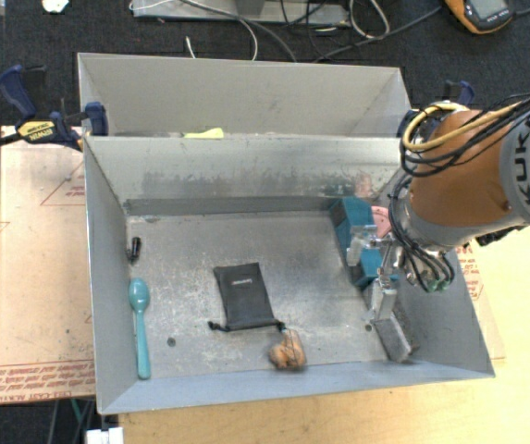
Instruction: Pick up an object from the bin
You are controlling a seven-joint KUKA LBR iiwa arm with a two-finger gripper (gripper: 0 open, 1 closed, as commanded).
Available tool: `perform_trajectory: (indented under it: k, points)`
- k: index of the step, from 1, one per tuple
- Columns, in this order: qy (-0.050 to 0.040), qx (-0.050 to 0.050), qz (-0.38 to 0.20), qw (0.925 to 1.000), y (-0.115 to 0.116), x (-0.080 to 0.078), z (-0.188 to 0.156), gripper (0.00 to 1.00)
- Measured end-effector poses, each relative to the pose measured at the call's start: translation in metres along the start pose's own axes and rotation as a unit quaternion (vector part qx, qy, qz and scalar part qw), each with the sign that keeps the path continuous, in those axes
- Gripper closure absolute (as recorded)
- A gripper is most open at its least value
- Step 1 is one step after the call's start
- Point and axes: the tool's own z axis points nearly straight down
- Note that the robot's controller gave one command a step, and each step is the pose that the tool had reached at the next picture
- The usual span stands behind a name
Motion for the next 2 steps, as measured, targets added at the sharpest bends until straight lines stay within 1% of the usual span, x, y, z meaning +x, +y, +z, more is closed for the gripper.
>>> perform_trajectory:
  k: [1,2]
  points:
    - [-0.0037,0.000,-0.001,1.0000,0.000,-0.002,-0.005,0.00]
    - [-0.0032,0.000,0.029,0.9996,0.053,0.016,0.039,0.00]
